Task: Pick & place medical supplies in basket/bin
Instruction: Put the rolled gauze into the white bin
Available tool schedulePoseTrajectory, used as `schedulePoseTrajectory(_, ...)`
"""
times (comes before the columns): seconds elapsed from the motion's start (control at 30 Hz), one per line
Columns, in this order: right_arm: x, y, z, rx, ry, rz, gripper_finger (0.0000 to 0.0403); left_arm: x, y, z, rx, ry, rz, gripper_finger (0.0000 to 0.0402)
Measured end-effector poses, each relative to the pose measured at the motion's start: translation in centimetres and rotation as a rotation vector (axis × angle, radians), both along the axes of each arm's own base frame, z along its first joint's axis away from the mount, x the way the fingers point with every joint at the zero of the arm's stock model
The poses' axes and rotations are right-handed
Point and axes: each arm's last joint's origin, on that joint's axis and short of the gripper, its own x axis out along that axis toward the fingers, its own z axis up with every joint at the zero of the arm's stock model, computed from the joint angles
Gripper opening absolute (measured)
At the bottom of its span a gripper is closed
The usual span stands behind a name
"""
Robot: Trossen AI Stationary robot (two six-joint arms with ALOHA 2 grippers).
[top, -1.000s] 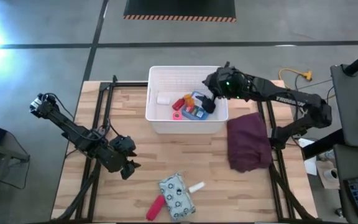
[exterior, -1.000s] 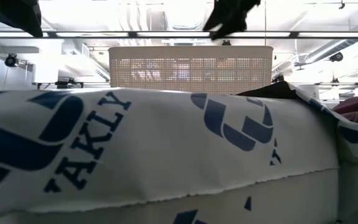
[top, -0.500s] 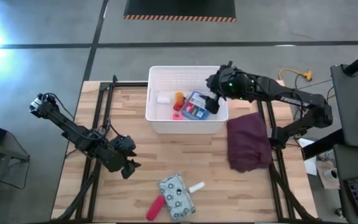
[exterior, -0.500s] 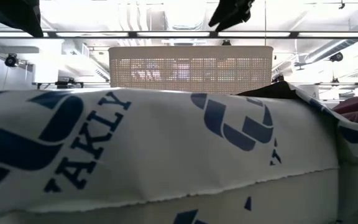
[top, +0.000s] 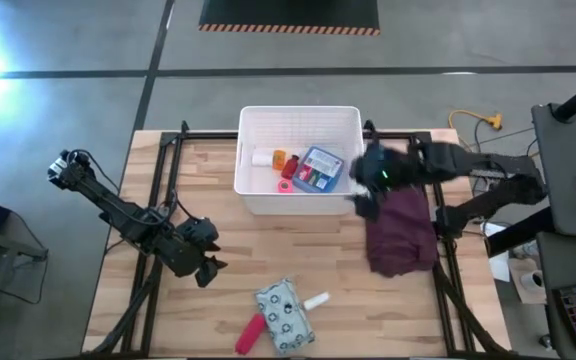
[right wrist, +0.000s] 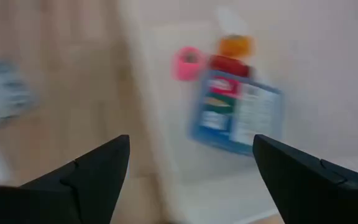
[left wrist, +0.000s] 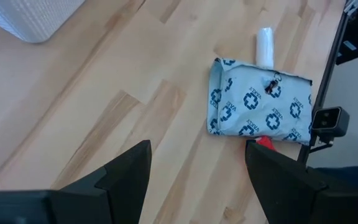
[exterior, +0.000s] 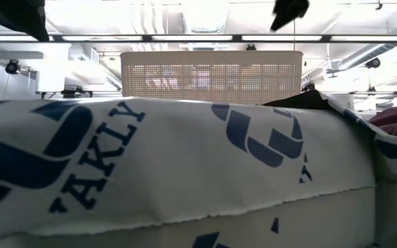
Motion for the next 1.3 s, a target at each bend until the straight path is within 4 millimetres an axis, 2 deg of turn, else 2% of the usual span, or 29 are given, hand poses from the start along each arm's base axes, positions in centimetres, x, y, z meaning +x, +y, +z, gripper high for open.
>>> schedulePoseTrajectory(0.07,-0.4,2.3,-0.2,0.034,-0.005,0.051,0.0329,0.0,0.1,0.0,0.017,-0.011,0.009,0.0242)
schedulePoseTrajectory(0.13,-0.5,4.9,-1.4,0.062,0.025,0.116,0.0329,0.0,0.1,0.0,0.027,-0.016,0.011,0.0242)
schedulePoseTrajectory(0.3,0.2,11.3,-7.6,0.091,0.142,0.266,0.0329,0.1,0.1,0.0,0.033,-0.020,0.015,0.0242)
schedulePoseTrajectory(0.43,1.5,14.5,-12.2,0.146,0.134,0.356,0.0329,0.1,0.1,0.0,0.040,-0.020,0.006,0.0242)
schedulePoseTrajectory(0.53,2.9,15.6,-15.2,0.211,0.142,0.376,0.0329,0.1,0.1,0.0,0.040,-0.020,0.006,0.0242)
schedulePoseTrajectory(0.73,5.7,17.5,-19.4,0.196,0.168,0.467,0.0329,0.1,0.1,0.0,0.040,-0.019,0.006,0.0242)
schedulePoseTrajectory(0.9,7.7,18.8,-21.4,0.160,0.212,0.557,0.0328,0.1,0.1,0.0,0.040,-0.019,0.005,0.0242)
schedulePoseTrajectory(1.0,8.6,19.1,-21.5,0.156,0.168,0.578,0.0321,0.0,0.1,0.0,0.041,-0.017,0.004,0.0242)
schedulePoseTrajectory(1.1,8.9,19.1,-21.7,0.182,0.120,0.582,0.0300,0.0,0.1,0.0,0.042,-0.015,0.004,0.0242)
schedulePoseTrajectory(1.3,9.2,19.2,-24.2,0.183,0.174,0.574,0.0245,0.0,0.1,0.0,0.045,-0.012,0.001,0.0242)
